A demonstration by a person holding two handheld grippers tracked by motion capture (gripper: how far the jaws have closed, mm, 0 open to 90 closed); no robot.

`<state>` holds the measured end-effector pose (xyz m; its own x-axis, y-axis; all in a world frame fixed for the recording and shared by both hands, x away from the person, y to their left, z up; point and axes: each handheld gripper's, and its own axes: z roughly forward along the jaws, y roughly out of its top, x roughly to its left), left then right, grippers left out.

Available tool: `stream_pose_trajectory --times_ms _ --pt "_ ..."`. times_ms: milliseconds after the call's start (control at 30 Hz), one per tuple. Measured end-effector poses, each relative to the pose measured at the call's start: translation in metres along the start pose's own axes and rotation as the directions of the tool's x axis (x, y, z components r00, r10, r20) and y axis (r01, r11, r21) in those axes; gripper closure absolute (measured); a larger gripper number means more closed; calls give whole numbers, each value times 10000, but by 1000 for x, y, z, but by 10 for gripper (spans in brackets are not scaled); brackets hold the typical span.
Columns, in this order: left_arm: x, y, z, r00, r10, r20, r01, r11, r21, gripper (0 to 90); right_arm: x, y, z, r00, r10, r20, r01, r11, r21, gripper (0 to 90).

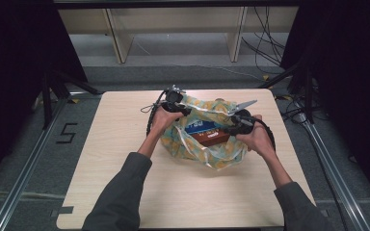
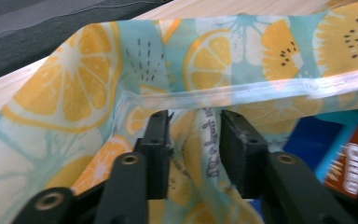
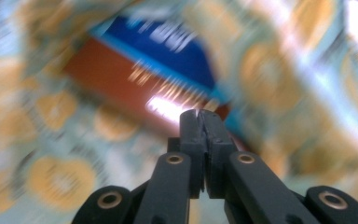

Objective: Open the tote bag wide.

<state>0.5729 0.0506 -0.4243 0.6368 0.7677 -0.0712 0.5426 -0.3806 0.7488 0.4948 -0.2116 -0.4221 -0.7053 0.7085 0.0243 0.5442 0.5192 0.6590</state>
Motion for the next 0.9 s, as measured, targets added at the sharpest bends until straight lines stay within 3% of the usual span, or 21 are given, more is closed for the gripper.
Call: stream_pose_trajectory --times_ms 33,100,133,200,267,333,400,433,467,533,567,600,667,700,767,800,833,900 --pt "-2 1 -2 10000 -36 70 36 10000 -45 583 -4 5 1 9996 291 -41 -291 9996 12 890" --pt "-4 2 -8 9993 -11 374 16 9999 -115 549 -14 10 8 9994 277 220 -271 9993 -261 889" --pt "-5 3 -11 9991 38 412 -33 9999 -120 540 -16 13 10 9978 631 225 -625 9976 -284 889" --pt "-6 3 -14 9986 192 492 -190 9998 -56 520 -28 18 15 9975 604 363 -565 9934 -1000 887" --pt "-5 1 -17 9975 470 523 -482 9986 224 531 -35 21 16 9884 1428 520 -1353 9826 -1275 887" --pt "-3 -2 -17 9975 444 550 -461 9985 288 538 -49 22 18 9817 1663 926 -1529 9788 -1363 887" --pt "0 -6 -17 9974 454 562 -476 9981 392 538 -57 20 19 9617 2564 965 -2410 9593 -1471 887" --pt "0 -8 -17 9972 469 587 -495 9979 425 539 -66 16 23 9516 2785 1296 -2566 9526 -1632 888" --pt "1 -11 -16 9971 446 622 -474 9979 441 544 -73 12 24 9434 2995 1426 -2786 9487 -1492 889" --pt "1 -16 -13 9974 371 620 -402 9979 510 542 -81 2 31 9273 2999 2242 -2855 9537 -948 894" --pt "1 -17 -12 9968 384 705 -416 9981 445 541 -88 -4 36 9357 2851 2079 -2769 9585 -682 894" --pt "0 -18 -11 9962 358 796 -400 9978 524 540 -89 -8 40 9309 3005 2078 -2915 9537 -737 894" --pt "0 -20 -11 9954 538 788 -586 9964 608 532 -90 -15 44 9321 2942 2114 -2891 9557 -555 893" --pt "-1 -20 -11 9960 483 755 -527 9969 585 520 -89 -18 45 9267 3120 2094 -3102 9497 -421 891" --pt "-1 -19 -14 9966 243 783 -270 9991 341 490 -90 -19 42 9287 2902 2308 -2817 9570 -701 886" --pt "-2 -18 -16 9962 65 866 -85 9997 229 470 -91 -17 37 9425 2798 1826 -2748 9600 -526 883" --pt "-3 -17 -19 9959 29 904 -39 9999 102 451 -89 -15 33 9477 2653 1772 -2546 9636 -813 881" --pt "-5 -14 -25 9955 -2 945 8 10000 -63 420 -83 -8 21 9494 2741 1533 -2616 9603 -968 874"
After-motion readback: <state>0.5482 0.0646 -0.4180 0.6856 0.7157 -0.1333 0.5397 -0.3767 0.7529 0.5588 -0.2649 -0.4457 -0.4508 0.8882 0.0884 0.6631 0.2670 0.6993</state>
